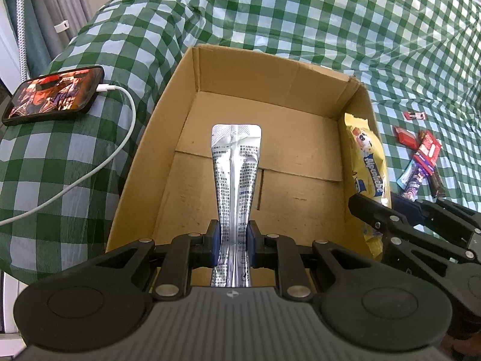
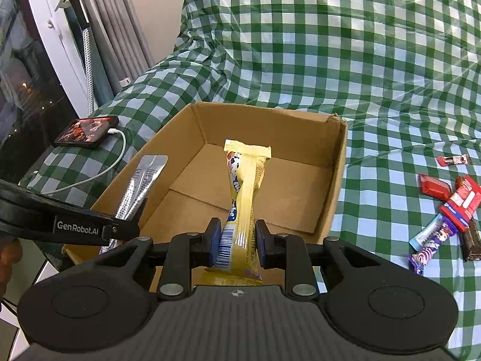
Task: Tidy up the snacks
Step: 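Release the yellow bar into the box with the right tool while the left tool drops the sachet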
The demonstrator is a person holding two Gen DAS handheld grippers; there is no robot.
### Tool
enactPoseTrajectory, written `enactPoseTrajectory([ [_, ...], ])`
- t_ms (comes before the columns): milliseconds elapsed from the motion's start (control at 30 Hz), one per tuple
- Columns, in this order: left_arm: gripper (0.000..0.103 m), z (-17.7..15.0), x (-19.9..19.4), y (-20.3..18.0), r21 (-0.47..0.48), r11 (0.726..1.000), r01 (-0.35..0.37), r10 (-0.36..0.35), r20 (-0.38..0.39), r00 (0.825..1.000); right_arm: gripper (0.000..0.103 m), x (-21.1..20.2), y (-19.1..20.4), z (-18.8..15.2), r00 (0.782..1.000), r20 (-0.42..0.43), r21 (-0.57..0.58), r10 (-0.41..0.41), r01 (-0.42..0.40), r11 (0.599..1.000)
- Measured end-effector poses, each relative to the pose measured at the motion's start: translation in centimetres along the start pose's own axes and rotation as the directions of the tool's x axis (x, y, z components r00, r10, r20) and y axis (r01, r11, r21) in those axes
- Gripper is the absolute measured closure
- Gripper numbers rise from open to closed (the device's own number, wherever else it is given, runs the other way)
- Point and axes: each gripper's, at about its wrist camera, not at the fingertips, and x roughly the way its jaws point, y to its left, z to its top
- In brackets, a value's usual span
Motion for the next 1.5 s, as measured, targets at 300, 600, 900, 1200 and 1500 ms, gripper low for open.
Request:
enactPoseTrajectory([
  [300, 0.000, 1.2, -0.9, 0.6, -0.003, 0.994, -0.110, 0.110, 0.099, 0.989, 0.041, 1.7, -0.8, 2.1, 1.000, 0.011, 0.065, -0.027, 0.026, 0.998],
  [600, 0.000, -1.9, -2.9, 0.5, 0.041, 0.995, -0.086, 0.084, 0.039, 0.996, 0.020, -2.3, -1.0, -1.4, 0.998, -0.048, 0.113, -0.041, 0.046, 0.992],
  [900, 0.000, -7.0, -7.4, 0.1, 0.046, 0.995, -0.084, 0.081, 0.062, 0.995, 0.017, -7.5, 1.4, -4.7, 0.998, -0.054, 0.126, -0.033, 0.039, 0.991],
  [1200, 0.000, -10.9, -11.5, -0.7, 0.036, 0.997, -0.068, 0.064, 0.110, 0.992, 0.014, -12.2, 3.7, -7.1, 0.999, -0.002, 0.090, -0.045, 0.045, 0.995],
  [1500, 0.000, -13.8, -13.6, -1.8, 0.038, 0.997, -0.071, 0.066, 0.138, 0.988, 0.013, -15.6, 4.0, -8.6, 0.996, 0.052, 0.094, -0.067, 0.062, 0.994],
])
